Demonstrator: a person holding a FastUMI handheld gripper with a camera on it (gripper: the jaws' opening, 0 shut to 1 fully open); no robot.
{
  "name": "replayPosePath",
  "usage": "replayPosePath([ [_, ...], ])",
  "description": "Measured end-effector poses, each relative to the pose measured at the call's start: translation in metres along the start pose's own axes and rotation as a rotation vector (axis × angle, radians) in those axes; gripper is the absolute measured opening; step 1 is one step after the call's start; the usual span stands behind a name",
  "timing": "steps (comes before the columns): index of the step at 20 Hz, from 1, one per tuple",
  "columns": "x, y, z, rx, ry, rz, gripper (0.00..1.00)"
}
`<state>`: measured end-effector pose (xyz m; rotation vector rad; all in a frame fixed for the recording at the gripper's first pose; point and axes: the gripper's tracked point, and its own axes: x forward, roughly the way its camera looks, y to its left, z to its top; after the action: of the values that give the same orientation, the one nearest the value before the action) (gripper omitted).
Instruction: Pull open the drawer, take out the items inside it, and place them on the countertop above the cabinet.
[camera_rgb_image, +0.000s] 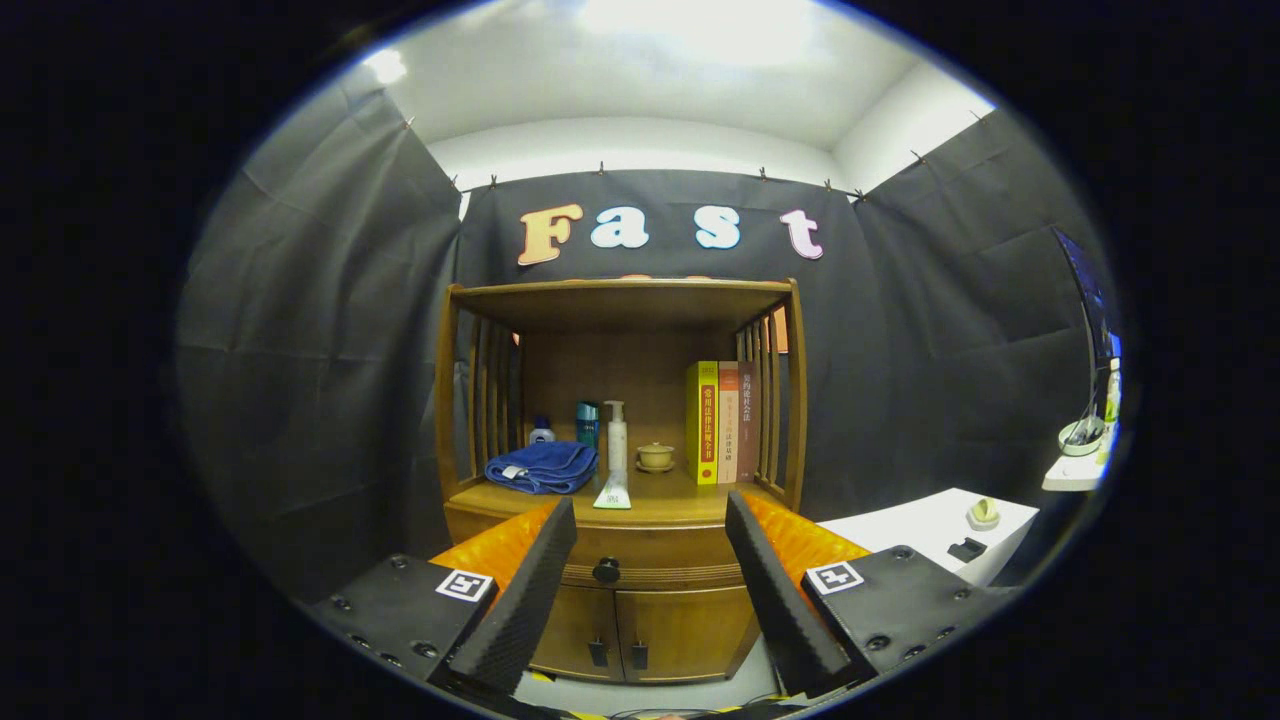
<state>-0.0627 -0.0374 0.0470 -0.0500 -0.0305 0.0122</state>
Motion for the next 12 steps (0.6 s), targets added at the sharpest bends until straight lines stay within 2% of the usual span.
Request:
replayPosePath([
  [3, 0.001, 0.001, -0.007, 0.015, 0.017, 0.015, 0.98],
  [12, 0.004, -0.018, -0.004, 0.043, 0.0, -0.029, 0.98],
])
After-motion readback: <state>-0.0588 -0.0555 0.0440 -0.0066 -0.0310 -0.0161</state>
